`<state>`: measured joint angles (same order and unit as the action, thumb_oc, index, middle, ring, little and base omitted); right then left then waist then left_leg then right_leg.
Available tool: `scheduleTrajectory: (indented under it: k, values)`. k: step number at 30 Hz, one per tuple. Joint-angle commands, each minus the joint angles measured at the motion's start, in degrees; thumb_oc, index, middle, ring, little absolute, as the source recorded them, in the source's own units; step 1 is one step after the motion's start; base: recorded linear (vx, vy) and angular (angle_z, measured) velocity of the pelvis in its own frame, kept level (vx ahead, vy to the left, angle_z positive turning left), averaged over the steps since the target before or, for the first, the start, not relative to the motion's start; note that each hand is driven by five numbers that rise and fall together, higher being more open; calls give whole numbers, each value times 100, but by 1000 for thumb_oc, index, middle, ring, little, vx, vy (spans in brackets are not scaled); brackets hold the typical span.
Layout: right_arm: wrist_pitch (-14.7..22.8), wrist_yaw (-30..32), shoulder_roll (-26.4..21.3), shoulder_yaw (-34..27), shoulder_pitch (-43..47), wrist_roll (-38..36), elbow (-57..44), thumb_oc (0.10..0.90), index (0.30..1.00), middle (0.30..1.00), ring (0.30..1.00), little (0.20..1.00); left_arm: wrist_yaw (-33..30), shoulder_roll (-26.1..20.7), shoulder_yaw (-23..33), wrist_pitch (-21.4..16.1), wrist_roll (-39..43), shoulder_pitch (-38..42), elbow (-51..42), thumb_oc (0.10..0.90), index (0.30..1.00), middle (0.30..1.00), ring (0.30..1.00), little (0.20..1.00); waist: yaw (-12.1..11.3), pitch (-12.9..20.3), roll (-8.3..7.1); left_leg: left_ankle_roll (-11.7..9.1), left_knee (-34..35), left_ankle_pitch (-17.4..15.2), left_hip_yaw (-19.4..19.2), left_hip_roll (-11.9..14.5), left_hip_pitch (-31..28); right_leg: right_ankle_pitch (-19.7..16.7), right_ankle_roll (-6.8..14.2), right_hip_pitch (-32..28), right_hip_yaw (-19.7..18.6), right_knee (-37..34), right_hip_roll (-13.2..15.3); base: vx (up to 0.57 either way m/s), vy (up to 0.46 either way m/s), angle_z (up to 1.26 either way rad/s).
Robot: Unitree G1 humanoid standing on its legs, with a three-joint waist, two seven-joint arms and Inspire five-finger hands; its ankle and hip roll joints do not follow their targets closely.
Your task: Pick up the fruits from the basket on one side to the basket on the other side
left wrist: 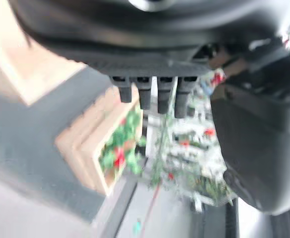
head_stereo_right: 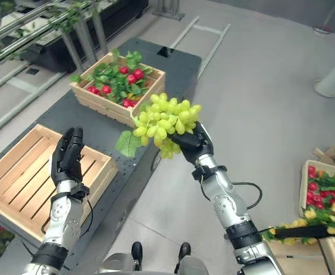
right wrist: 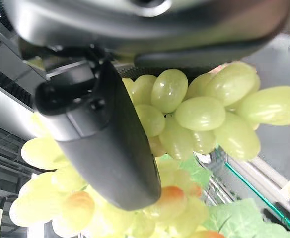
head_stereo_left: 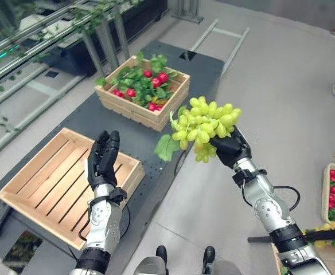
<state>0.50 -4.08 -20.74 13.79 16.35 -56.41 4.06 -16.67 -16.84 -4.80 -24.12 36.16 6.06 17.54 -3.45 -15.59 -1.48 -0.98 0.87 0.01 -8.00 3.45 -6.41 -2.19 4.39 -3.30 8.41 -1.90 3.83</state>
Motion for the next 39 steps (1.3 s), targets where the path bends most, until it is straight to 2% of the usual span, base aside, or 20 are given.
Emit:
scheduleTrajectory:
  k: [1,7,10,11,12,14,17,18,19,21,22,25,28,30,32,34,35,36,37,39]
  values:
    - [897,-500,119,-442,387,-29,-443,400,300,300,300,300,13,-160,-224,-635,-429,369,-344,800,900,900,900,900,199,915,-118,62,-208,-369,225,-358,347,160,-52,-281,-120,-172,21,-39,-79,-12]
    - [726,-510,85,-610,152,-1,-510,400,300,300,300,300,404,-28,-359,-566,-263,163,-230,800,900,900,900,900,329,1100,-101,25,39,-322,234,-348,131,157,-137,-317,-192,-247,-135,-50,-68,-8]
    - [664,-534,37,-617,8,-4,-507,400,300,300,300,300,411,4,-355,-587,-94,80,-126,800,900,900,900,900,365,1111,-146,25,-481,-519,312,-482,269,91,-166,-296,-346,-262,-123,-57,18,-7]
    - [642,-565,18,-615,34,-31,-461,400,300,300,300,300,392,12,-317,-605,-21,28,-137,800,900,900,900,900,358,1096,-182,23,-804,-661,437,-561,358,55,-177,-263,-461,-255,-100,-105,85,-10]
    - [590,-647,32,-533,125,-82,-406,400,300,300,300,300,200,36,-254,-695,-27,-69,-212,800,900,900,900,900,295,1025,-242,21,-1540,-758,781,-735,586,-16,-203,-220,-673,-225,-60,-103,108,-21]
    - [567,-643,73,-434,202,-78,-396,400,300,300,300,300,23,51,-217,-746,-97,-121,-292,800,900,900,900,900,247,964,-265,45,-1817,-758,1078,-824,727,-67,-211,-176,-861,-179,-41,-102,146,-62]
    - [556,-645,213,-199,361,-11,-323,400,300,300,300,300,-324,32,-215,-767,-242,-88,-335,800,900,900,900,900,184,875,-148,176,-1203,-787,1573,-887,501,17,-166,-81,-1171,111,-114,-88,168,-111]
    - [720,-386,236,-112,268,62,-505,400,300,300,300,300,-257,-47,-262,-585,-234,89,-346,800,900,900,900,900,293,845,-34,266,-564,-567,1507,-825,314,27,-59,160,-1203,330,-123,-173,241,-114]
    - [758,-306,206,-119,229,43,-555,400,300,300,300,300,-196,-59,-282,-531,-237,132,-347,800,900,900,900,900,330,838,-23,274,-485,-531,1466,-797,288,13,-31,212,-1196,355,-111,-228,196,-99]
    - [902,-325,151,-205,172,-1,-629,400,300,300,300,300,-216,-114,-444,-548,-320,396,-290,800,900,900,900,900,433,718,-34,275,-215,-432,1601,-857,259,-215,96,512,-1215,366,-64,-237,102,-55]
    - [879,-363,121,-255,255,-32,-633,400,300,300,300,300,-286,-94,-508,-568,-445,524,-234,800,900,900,900,900,501,634,-43,264,-21,-425,1631,-894,166,-493,258,729,-1141,264,68,-212,118,-6]
    - [715,-469,123,-252,300,-48,-715,400,300,300,300,300,-428,-118,-494,-612,-479,476,-228,800,900,900,900,900,545,582,18,277,262,-421,1518,-874,-28,-632,355,832,-944,150,141,-134,130,-24]
    - [428,-963,215,-96,268,-130,-715,400,300,300,300,300,-602,-342,-258,-652,-341,299,-213,800,900,900,900,900,383,563,61,296,405,-348,957,-777,-155,-668,412,932,6,852,342,-215,94,-82]
    - [313,-1148,270,-4,282,-113,-659,400,300,300,300,300,-589,-407,-160,-665,-259,247,-224,800,900,900,900,900,270,584,123,330,386,-255,782,-701,-85,-500,355,875,171,1508,332,-207,62,-111]
    - [244,-1326,320,150,324,-141,-554,400,300,300,300,300,-644,-377,-97,-677,-226,261,-191,800,900,900,900,900,109,634,164,368,306,-149,631,-615,53,-16,230,637,264,2141,231,-178,36,-70]
    - [256,-1385,369,255,352,-205,-493,400,300,300,300,300,-651,-318,-88,-742,-222,296,-92,800,900,900,900,900,46,684,119,364,220,-116,533,-597,144,198,209,444,284,2188,169,-95,-15,-55]
    - [248,-1386,390,306,353,-243,-491,400,300,300,300,300,-672,-292,-96,-775,-225,324,-42,800,900,900,900,900,34,704,73,345,146,-116,490,-611,203,283,203,336,252,2067,127,-66,-103,-46]
    - [265,-1389,458,373,329,-280,-430,400,300,300,300,300,-684,-239,-132,-827,-239,421,39,800,900,900,900,900,-11,767,-61,265,-17,-107,457,-659,357,514,100,-73,199,1282,70,-67,-151,-29]
    - [272,-1425,518,411,316,-269,-339,400,300,300,300,300,-716,-184,-173,-869,-284,495,105,800,900,900,900,900,-46,807,-118,199,-62,-116,403,-636,408,512,70,-304,263,687,119,-96,-180,-15]
    - [272,-1291,576,535,428,-317,-147,400,300,300,300,300,-935,-46,-295,-857,-301,671,210,800,900,900,900,900,-16,820,-133,104,-69,-81,258,-539,452,413,60,-385,83,237,21,-113,-109,-28]
